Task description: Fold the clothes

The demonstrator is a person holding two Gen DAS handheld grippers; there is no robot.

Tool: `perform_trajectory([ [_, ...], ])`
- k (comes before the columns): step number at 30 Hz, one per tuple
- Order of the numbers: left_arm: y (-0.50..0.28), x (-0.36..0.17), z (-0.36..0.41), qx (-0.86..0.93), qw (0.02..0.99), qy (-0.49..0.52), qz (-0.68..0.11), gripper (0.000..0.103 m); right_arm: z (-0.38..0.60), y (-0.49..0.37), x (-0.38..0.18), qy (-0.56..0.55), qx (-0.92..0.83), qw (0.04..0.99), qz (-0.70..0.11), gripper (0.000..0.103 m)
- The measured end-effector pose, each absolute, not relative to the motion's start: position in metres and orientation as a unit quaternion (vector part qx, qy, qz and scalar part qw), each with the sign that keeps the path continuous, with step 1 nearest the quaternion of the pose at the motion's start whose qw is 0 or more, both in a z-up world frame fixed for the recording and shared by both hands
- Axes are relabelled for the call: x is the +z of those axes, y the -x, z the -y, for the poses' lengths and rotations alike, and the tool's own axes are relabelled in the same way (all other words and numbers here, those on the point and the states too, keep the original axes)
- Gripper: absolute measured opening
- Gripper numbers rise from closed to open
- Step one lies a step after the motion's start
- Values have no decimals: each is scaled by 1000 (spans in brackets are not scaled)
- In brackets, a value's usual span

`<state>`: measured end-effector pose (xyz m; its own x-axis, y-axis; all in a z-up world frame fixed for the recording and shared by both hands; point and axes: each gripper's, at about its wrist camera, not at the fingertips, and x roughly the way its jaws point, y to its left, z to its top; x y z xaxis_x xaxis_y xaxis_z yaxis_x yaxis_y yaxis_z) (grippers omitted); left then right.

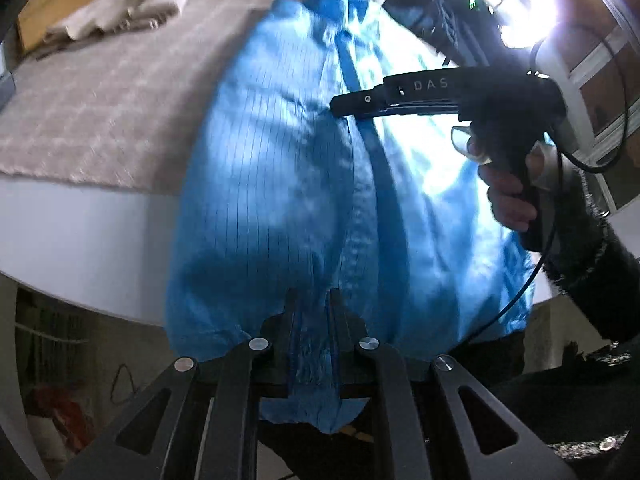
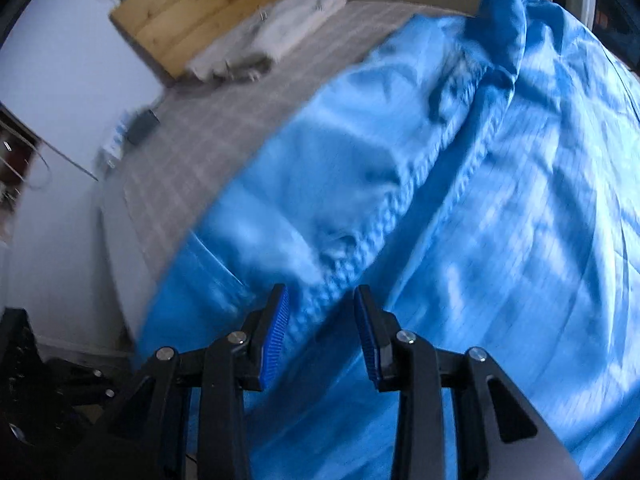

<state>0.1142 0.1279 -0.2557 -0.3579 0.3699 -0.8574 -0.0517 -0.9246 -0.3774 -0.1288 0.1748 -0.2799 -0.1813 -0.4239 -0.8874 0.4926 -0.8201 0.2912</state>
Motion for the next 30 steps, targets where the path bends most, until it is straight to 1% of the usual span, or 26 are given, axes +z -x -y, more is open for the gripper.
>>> perform_trajectory([
  [3, -115, -249, -128, 810, 125, 555, 142, 10, -198, 127, -271, -589, -747, 308, -15, 33],
  [6, -121, -224, -137, 817, 133, 545, 133, 10, -267, 117, -235, -558, -778, 289, 12, 34],
  [7, -124, -215, -142, 821, 140, 538, 128, 11, -302, 111, -224, -549, -794, 260, 17, 36],
  [8, -127, -205, -147, 825, 147, 532, 122, 14, -339, 105, -212, -538, -810, 230, 23, 38],
  [9, -129, -197, -157, 826, 160, 527, 116, 17, -374, 100, -206, -532, -823, 196, 34, 45],
  [10, -129, -190, -172, 826, 180, 523, 111, 21, -408, 93, -203, -530, -831, 164, 48, 49],
  [13, -124, -177, -233, 812, 258, 513, 101, 27, -504, 70, -209, -538, -833, 89, 97, 49],
  [14, -121, -176, -256, 804, 284, 512, 97, 30, -520, 63, -216, -545, -826, 86, 112, 49],
  [16, -118, -180, -308, 787, 333, 513, 83, 32, -548, 51, -229, -558, -813, 84, 141, 49],
  [20, -122, -203, -399, 739, 402, 539, 38, 33, -549, 37, -255, -577, -796, 109, 145, 49],
  [23, -128, -222, -445, 722, 419, 551, -9, 34, -536, 32, -270, -591, -784, 130, 141, 49],
  [25, -129, -237, -461, 720, 413, 557, -40, 34, -524, 29, -274, -588, -789, 136, 119, 49],
  [26, -127, -245, -464, 710, 416, 568, -32, 34, -520, 27, -276, -589, -789, 134, 107, 49],
  [27, -124, -253, -467, 697, 421, 579, -20, 31, -518, 25, -279, -599, -782, 138, 106, 49],
  [28, -121, -257, -468, 688, 424, 589, -3, 30, -516, 23, -283, -609, -773, 142, 105, 48],
  [30, -122, -252, -468, 686, 420, 594, -6, 30, -543, 11, -261, -589, -792, 110, 118, 48],
])
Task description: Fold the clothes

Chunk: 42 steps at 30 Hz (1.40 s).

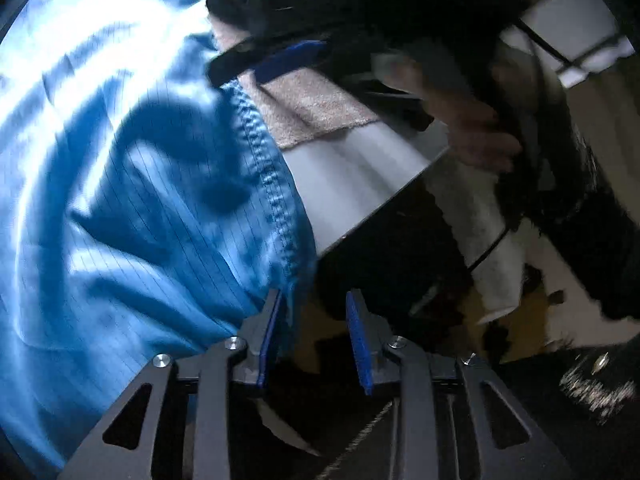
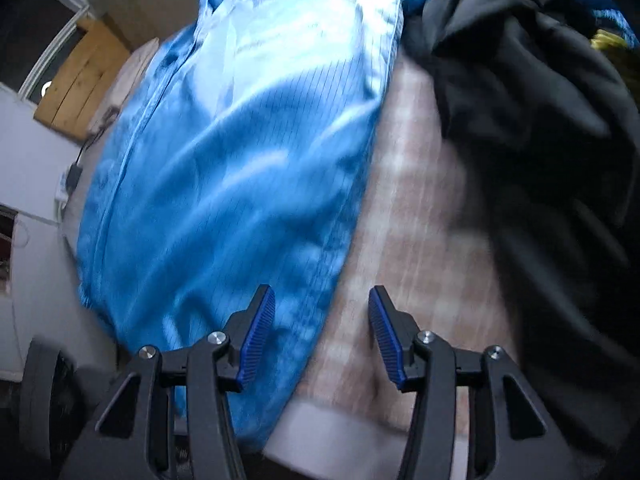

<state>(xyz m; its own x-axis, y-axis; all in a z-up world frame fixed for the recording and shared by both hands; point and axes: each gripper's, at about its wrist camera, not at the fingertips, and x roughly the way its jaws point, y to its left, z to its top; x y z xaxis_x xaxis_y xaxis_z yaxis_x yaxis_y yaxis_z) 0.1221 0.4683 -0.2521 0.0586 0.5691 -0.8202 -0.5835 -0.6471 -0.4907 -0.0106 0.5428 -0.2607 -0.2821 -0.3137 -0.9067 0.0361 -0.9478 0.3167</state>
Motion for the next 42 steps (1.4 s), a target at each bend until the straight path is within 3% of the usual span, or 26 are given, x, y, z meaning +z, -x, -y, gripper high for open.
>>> perform_trajectory([
  [5, -122, -194, -431, 732, 404, 548, 19, 32, -630, -14, -191, -512, -845, -12, 152, 49],
  [6, -119, -181, -420, 743, 400, 536, 31, 32, -653, -17, -173, -491, -855, -48, 159, 52],
  [9, -109, -152, -385, 773, 375, 508, 54, 36, -702, 2, -148, -452, -877, -118, 115, 75],
  [15, -77, -128, -329, 819, 279, 499, 51, 36, -758, 68, -187, -481, -861, -161, 51, 75],
  [17, -67, -123, -318, 826, 258, 498, 61, 36, -780, 82, -197, -467, -864, -172, 79, 69],
  [19, -58, -123, -317, 830, 242, 499, 67, 36, -794, 88, -199, -464, -866, -134, 129, 3],
  [22, -47, -128, -324, 832, 237, 498, 61, 36, -805, 92, -179, -466, -869, -105, 131, 2],
  [27, -46, -126, -329, 834, 251, 489, 55, 36, -783, 81, -81, -420, -904, -59, 60, 1],
  [33, -57, -118, -328, 840, 259, 474, 48, 36, -662, 79, -3, -422, -903, 72, -25, 1],
  [36, -68, -114, -318, 847, 249, 467, 51, 36, -585, 73, -5, -453, -876, 161, -35, 1],
  [39, -86, -115, -299, 854, 237, 458, 66, 36, -503, 59, -37, -517, -808, 279, 41, 2],
  [42, -100, -127, -283, 852, 228, 462, 93, 36, -411, 39, -101, -593, -684, 411, 105, 11],
])
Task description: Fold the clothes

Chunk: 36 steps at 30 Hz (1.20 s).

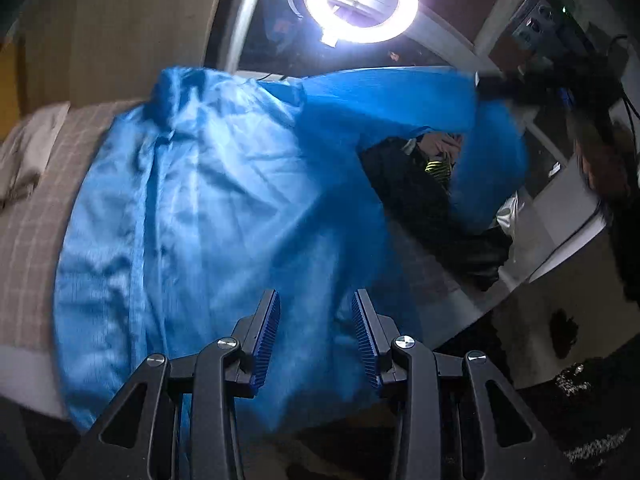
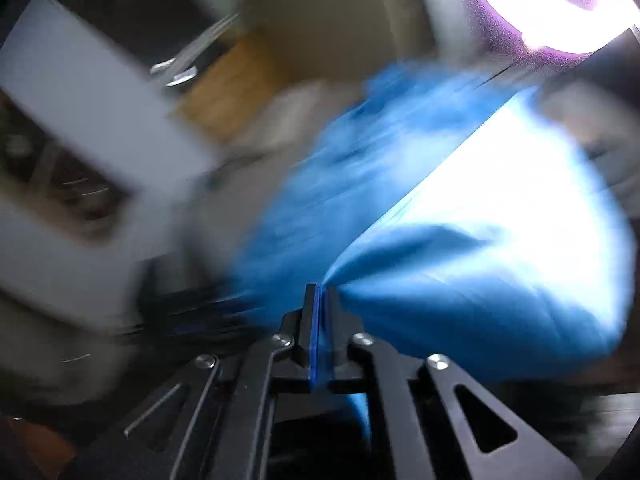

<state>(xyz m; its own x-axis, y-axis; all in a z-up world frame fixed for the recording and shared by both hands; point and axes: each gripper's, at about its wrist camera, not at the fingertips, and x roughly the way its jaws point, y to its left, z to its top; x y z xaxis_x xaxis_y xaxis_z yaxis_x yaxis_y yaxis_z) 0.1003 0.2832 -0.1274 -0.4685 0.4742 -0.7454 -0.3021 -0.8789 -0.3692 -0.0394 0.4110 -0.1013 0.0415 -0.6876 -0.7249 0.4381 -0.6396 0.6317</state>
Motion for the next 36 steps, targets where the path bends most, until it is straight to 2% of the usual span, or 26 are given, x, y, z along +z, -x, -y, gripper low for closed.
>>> perform_trajectory([
  [3, -111, -149, -272, 845, 208, 482, 104, 36, -362, 16, -148, -637, -648, 416, 35, 12],
  [6, -116, -167, -269, 839, 189, 500, 97, 36, -398, 17, -164, -629, -678, 379, 40, 12],
  [8, -117, -175, -270, 836, 184, 508, 97, 36, -440, 33, -168, -616, -724, 309, 37, 12],
  [10, -119, -184, -273, 830, 179, 519, 98, 36, -480, 56, -174, -588, -779, 219, 3, 18],
  [14, -128, -190, -299, 819, 208, 525, 100, 36, -534, 102, -206, -558, -824, 93, -36, 19],
  [18, -130, -204, -354, 802, 251, 540, 43, 36, -537, 143, -235, -553, -828, 74, -52, 19],
  [23, -129, -229, -404, 775, 280, 566, -8, 38, -530, 179, -256, -571, -815, 90, -36, 30],
  [26, -128, -235, -412, 781, 273, 560, -34, 38, -532, 197, -266, -583, -807, 91, -19, 32],
  [28, -127, -238, -415, 786, 267, 555, -49, 34, -541, 207, -272, -590, -802, 94, 1, 32],
  [29, -126, -239, -417, 788, 264, 553, -57, 14, -546, 210, -273, -594, -798, 101, 18, 32],
  [30, -124, -240, -415, 785, 264, 559, -46, 3, -552, 213, -274, -596, -795, 107, 35, 32],
  [33, -120, -232, -405, 781, 273, 561, -11, 0, -565, 220, -273, -595, -794, 110, 59, 32],
  [36, -122, -213, -394, 788, 285, 545, 20, 0, -569, 225, -279, -604, -783, 124, 82, 39],
])
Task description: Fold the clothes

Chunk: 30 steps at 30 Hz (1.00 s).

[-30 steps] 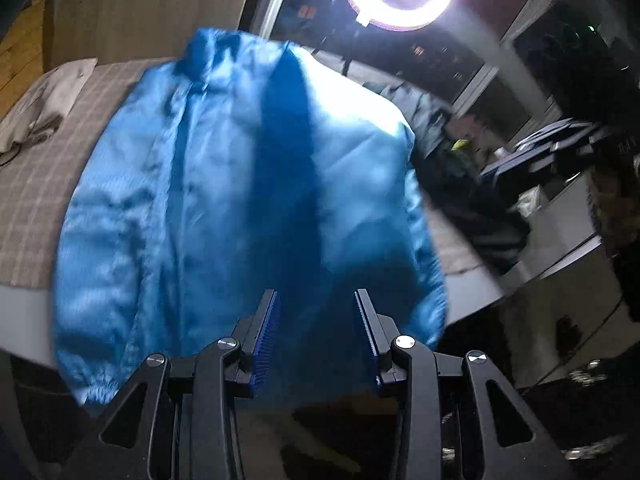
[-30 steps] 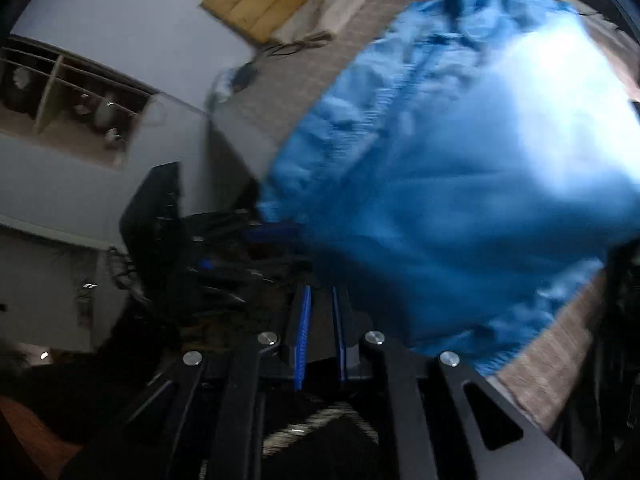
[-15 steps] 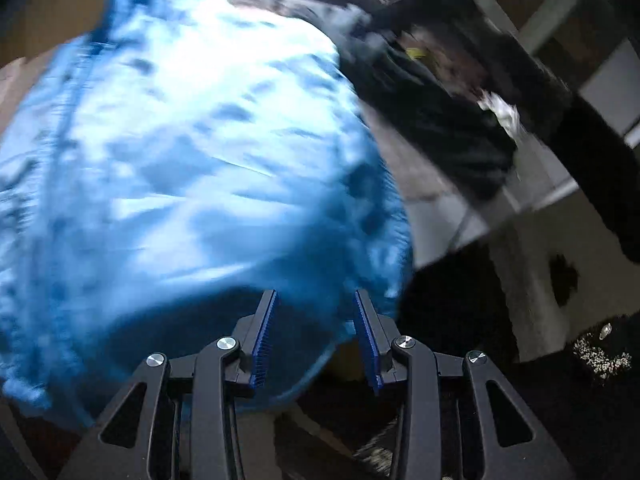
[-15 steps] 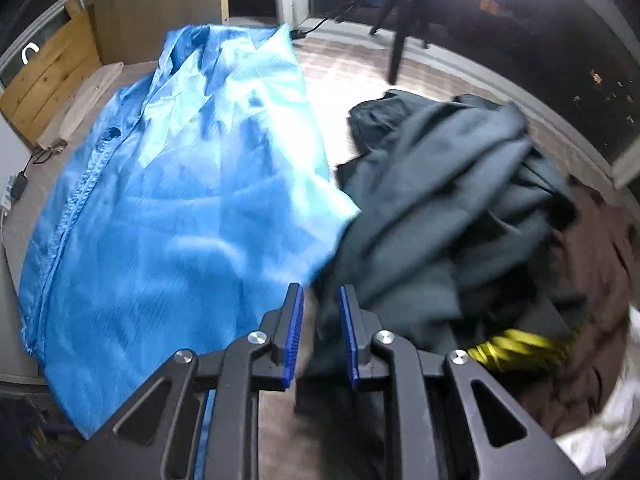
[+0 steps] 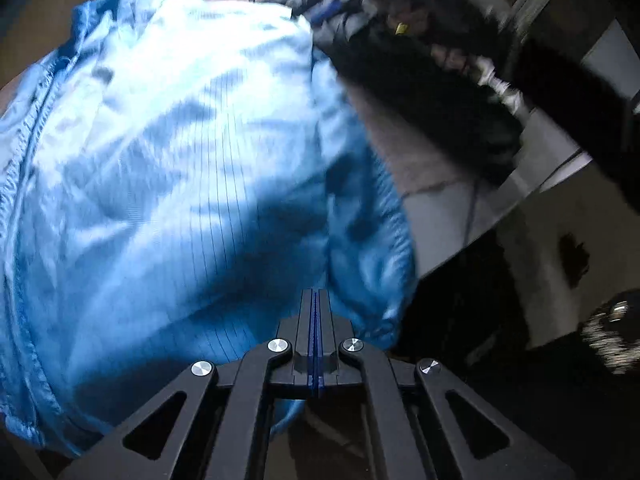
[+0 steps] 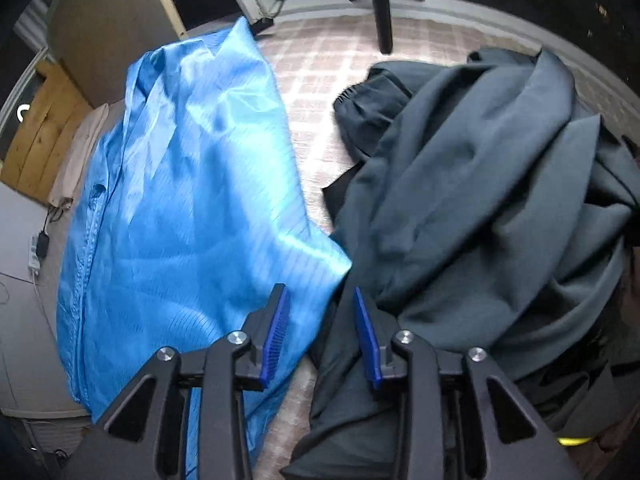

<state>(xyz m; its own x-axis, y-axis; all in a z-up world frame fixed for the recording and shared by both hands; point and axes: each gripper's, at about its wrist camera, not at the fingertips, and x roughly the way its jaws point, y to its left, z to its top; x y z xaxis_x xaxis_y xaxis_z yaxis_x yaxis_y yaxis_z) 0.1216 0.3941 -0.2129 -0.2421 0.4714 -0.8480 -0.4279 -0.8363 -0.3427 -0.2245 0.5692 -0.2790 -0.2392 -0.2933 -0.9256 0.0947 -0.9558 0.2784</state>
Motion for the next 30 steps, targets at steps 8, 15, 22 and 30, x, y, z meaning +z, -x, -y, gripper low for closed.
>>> perform_trajectory([
  [8, -123, -205, -404, 788, 273, 551, 35, 7, -546, 227, -293, -605, -778, 161, 57, 40],
  [15, -127, -238, -427, 797, 223, 560, -50, 23, -540, 229, -297, -606, -778, 161, 27, 40],
  [22, -125, -224, -409, 800, 230, 554, 7, 0, -550, 231, -299, -592, -785, 171, 53, 19],
  [30, -137, -181, -439, 803, 291, 518, 52, 0, -552, 238, -278, -566, -803, 180, 44, 5],
])
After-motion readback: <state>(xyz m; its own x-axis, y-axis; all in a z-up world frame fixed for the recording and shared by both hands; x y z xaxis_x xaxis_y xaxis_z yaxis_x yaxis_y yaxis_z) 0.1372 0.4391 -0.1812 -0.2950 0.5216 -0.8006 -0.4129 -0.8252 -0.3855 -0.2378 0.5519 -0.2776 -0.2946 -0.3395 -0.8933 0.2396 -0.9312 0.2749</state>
